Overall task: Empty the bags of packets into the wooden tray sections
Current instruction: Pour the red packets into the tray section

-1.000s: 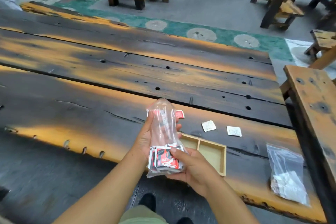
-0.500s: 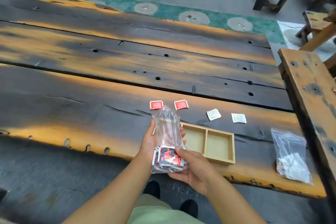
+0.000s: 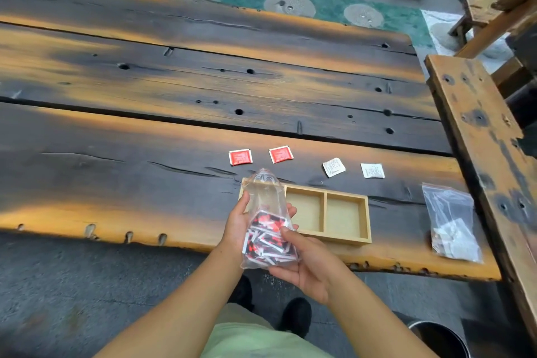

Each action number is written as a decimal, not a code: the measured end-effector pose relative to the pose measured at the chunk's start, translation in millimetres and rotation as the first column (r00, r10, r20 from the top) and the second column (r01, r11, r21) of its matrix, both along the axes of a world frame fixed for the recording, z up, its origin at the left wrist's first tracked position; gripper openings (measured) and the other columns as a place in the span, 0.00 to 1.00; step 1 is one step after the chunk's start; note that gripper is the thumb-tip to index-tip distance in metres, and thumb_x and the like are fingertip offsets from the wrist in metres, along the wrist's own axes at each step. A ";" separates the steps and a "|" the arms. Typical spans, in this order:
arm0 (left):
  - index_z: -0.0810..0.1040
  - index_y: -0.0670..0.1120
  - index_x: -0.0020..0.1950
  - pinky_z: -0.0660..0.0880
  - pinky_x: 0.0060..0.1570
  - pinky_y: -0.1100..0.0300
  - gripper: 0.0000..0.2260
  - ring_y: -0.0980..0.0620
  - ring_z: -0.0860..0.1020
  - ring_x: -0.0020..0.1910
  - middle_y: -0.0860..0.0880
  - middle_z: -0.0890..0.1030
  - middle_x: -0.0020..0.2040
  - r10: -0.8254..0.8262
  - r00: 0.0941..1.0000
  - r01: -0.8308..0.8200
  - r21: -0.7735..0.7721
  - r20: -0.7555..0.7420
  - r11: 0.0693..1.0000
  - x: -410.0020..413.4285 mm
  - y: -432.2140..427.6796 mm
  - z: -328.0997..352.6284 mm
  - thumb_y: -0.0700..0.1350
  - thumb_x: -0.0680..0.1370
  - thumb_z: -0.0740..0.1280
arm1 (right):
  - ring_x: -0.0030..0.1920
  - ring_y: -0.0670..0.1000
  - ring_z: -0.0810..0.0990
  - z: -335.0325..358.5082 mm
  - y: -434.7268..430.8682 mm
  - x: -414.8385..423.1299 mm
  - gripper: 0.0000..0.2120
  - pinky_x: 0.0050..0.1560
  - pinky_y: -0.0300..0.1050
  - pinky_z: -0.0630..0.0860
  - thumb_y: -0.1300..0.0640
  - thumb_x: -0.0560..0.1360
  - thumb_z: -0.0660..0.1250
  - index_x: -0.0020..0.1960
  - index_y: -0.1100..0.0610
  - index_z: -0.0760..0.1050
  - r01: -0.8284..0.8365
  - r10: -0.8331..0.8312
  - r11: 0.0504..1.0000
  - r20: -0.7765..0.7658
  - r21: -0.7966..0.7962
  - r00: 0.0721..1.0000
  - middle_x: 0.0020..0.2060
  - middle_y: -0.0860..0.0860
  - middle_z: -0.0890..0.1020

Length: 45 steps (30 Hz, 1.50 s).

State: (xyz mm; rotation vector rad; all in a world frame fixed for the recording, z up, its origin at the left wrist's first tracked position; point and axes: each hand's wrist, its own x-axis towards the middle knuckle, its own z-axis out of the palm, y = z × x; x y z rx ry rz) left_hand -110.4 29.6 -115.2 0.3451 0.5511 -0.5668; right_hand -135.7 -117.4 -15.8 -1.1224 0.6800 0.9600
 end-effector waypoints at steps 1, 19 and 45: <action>0.71 0.38 0.72 0.67 0.67 0.42 0.37 0.36 0.77 0.58 0.35 0.78 0.63 -0.005 1.000 0.005 0.002 -0.003 1.000 0.0 0.5 -0.6 0.67 0.76 0.62 | 0.51 0.60 0.87 0.4 0.3 0.5 0.17 0.46 0.52 0.85 0.53 0.79 0.69 0.61 0.64 0.77 0.002 -0.002 1.000 0.000 0.003 1.000 0.51 0.61 0.87; 0.75 0.40 0.68 0.66 0.67 0.40 0.35 0.36 0.78 0.58 0.34 0.80 0.61 0.010 0.999 -0.012 -0.044 -0.043 0.999 -2.3 4.7 -4.4 0.68 0.77 0.60 | 0.50 0.60 0.87 1.8 6.7 -0.5 0.16 0.37 0.47 0.85 0.54 0.79 0.68 0.63 0.62 0.76 0.013 -0.013 1.000 -0.024 0.010 1.000 0.52 0.61 0.86; 0.70 0.45 0.75 0.71 0.65 0.38 0.38 0.34 0.74 0.66 0.33 0.70 0.73 -0.003 0.999 0.001 -0.042 -0.039 0.999 1.4 5.9 -2.2 0.70 0.74 0.63 | 0.48 0.60 0.87 4.5 3.8 4.3 0.16 0.46 0.47 0.85 0.52 0.80 0.66 0.63 0.60 0.75 -0.022 0.021 0.998 0.013 0.059 1.000 0.53 0.61 0.86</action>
